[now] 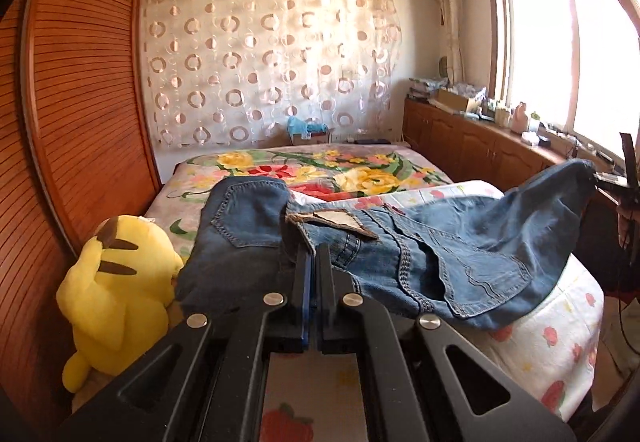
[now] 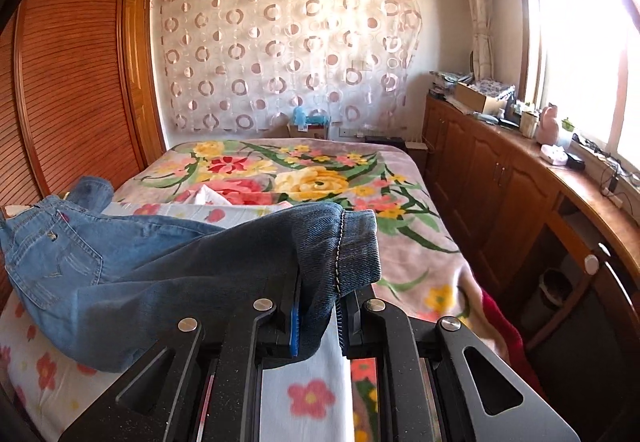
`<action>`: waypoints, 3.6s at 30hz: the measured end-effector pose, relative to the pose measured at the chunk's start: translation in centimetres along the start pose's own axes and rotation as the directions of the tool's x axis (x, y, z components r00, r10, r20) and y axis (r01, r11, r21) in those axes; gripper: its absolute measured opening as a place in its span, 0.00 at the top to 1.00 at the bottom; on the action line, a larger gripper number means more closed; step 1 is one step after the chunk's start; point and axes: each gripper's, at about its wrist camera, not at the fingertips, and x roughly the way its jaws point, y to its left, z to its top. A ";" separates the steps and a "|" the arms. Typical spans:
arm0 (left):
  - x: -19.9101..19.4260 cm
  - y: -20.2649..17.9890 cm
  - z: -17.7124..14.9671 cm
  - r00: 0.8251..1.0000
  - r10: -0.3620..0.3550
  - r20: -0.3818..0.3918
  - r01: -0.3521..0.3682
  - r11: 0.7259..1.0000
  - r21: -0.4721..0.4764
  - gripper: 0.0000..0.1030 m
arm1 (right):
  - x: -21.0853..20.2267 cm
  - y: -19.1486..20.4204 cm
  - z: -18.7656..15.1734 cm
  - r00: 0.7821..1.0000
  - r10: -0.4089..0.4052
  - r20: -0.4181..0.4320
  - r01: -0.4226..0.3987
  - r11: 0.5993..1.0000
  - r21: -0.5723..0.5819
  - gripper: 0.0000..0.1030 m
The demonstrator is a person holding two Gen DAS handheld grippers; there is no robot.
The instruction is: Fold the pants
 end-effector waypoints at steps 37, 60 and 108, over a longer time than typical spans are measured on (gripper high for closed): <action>-0.5 -2.8 -7.6 0.984 -0.079 -0.158 0.079 0.997 -0.003 0.18 | -8.2 -2.8 -9.9 0.990 0.012 -0.142 0.011 0.987 0.159 0.50; 6.7 -12.7 -9.2 0.931 -0.215 -0.296 0.230 0.973 0.018 0.18 | 7.5 -2.5 -5.1 0.933 0.134 -0.334 -0.110 0.990 0.091 0.47; 6.7 -13.2 -10.0 0.946 -0.182 -0.270 0.195 0.981 0.022 0.16 | -3.3 -3.8 -10.0 0.981 -0.006 -0.195 0.051 0.973 0.226 0.34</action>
